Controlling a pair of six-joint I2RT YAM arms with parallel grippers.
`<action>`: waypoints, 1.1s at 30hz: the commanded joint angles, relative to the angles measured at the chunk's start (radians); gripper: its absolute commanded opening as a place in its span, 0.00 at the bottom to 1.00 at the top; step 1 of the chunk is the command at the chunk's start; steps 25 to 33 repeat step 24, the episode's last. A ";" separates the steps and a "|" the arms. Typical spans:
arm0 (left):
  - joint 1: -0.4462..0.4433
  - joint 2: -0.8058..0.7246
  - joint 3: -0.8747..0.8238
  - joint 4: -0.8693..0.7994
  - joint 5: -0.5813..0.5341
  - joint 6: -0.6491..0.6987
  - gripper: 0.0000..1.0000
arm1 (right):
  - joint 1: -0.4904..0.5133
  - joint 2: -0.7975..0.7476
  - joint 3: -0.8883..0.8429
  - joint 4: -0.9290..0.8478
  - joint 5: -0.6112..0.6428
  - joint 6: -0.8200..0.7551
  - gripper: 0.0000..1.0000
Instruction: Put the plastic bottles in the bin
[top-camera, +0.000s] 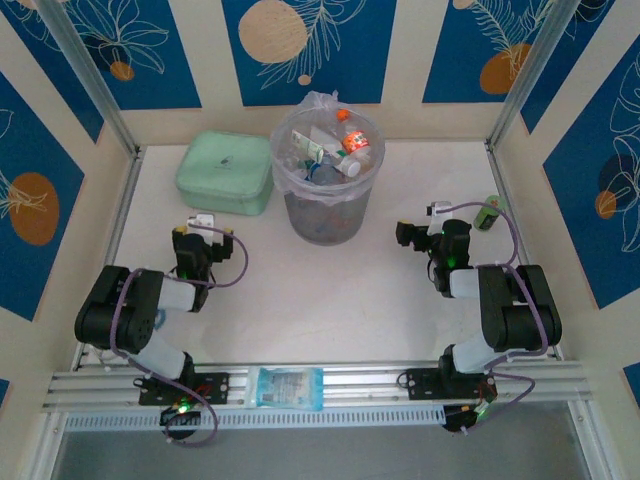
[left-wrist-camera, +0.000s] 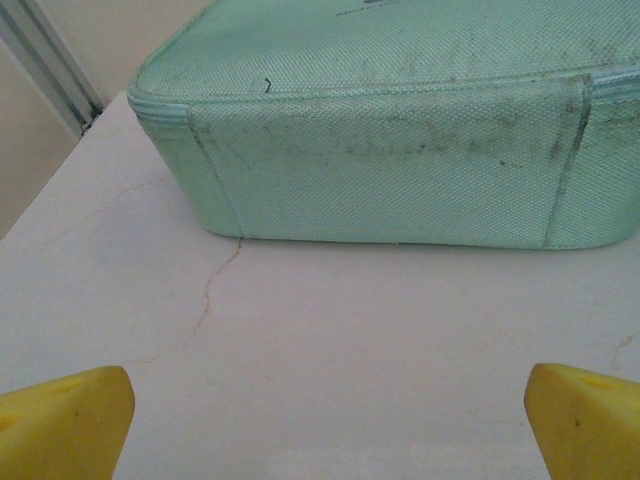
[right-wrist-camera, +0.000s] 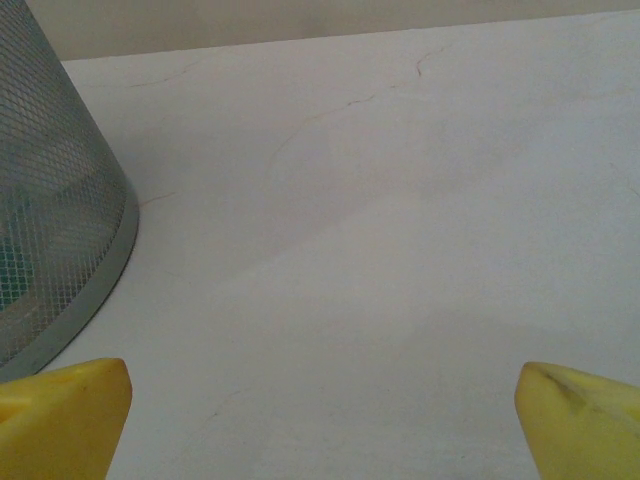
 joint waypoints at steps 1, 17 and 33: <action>0.013 0.007 0.010 0.032 0.024 -0.024 1.00 | -0.005 0.002 0.004 0.015 -0.020 0.000 0.99; 0.021 0.004 0.014 0.019 0.041 -0.030 1.00 | -0.006 0.004 0.010 0.009 -0.021 0.000 0.99; 0.021 0.004 0.014 0.019 0.043 -0.030 1.00 | -0.006 0.002 0.006 0.012 -0.021 0.000 0.99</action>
